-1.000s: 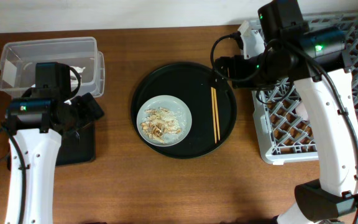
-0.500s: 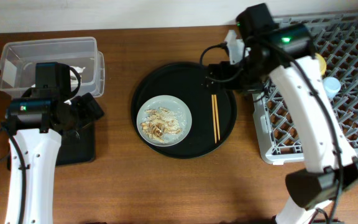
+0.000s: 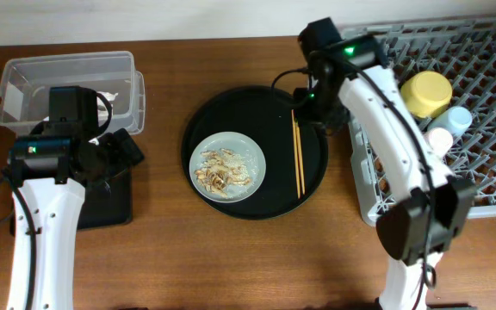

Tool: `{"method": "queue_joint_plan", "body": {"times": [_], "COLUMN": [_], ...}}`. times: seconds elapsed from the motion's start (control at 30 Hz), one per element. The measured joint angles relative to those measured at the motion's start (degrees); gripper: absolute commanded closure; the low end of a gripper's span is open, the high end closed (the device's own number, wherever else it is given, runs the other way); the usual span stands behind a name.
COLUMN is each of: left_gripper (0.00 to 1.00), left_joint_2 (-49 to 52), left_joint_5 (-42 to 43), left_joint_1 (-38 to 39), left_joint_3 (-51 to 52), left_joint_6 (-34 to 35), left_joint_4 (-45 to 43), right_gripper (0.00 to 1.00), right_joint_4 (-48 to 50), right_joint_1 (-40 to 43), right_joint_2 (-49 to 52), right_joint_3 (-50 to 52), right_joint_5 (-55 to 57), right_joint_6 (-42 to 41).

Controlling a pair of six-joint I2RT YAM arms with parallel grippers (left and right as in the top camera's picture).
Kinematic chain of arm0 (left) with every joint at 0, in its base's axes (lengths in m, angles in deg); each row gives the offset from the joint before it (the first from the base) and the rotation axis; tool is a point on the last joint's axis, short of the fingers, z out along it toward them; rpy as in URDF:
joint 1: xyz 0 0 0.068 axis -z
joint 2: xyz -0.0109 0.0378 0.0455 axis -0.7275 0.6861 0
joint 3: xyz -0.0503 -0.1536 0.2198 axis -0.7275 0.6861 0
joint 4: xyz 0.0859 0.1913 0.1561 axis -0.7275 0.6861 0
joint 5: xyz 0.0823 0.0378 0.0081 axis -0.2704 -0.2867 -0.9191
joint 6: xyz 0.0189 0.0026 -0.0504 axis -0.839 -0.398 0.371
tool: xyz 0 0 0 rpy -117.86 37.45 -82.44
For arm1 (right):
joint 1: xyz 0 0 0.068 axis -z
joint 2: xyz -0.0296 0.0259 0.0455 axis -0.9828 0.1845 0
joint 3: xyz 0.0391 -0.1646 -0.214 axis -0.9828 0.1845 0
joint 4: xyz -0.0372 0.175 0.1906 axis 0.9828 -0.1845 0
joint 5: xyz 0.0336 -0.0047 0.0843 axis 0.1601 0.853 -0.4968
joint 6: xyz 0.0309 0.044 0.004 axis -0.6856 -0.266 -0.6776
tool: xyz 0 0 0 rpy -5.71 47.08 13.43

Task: Sort waste into correct bins and load items into the dishwasher rack
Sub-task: 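Lower the right gripper and pinch one wooden chopstick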

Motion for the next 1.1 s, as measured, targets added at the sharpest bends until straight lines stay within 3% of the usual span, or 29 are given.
{"method": "queue_joint_plan", "body": {"times": [0.3, 0.73, 1.1], "left_gripper": [0.01, 0.01, 0.01], "left_joint_2": [0.0, 0.0, 0.0], "left_joint_5": [0.0, 0.0, 0.0], "left_joint_1": [0.0, 0.0, 0.0], "left_joint_3": [0.02, 0.02, 0.02], "left_joint_6": [0.0, 0.0, 0.0], "left_joint_4": [-0.02, 0.0, 0.0], "right_gripper": [0.64, 0.7, 0.63], "right_joint_4": [8.17, 11.89, 17.35], "right_joint_1": [-2.86, -3.1, -3.1], "right_joint_2": [8.83, 12.22, 14.34], "right_joint_3": [6.36, 6.82, 12.17], "right_joint_5": [1.53, 2.6, 2.73], "right_joint_6": [-2.23, -2.78, -2.75]}}
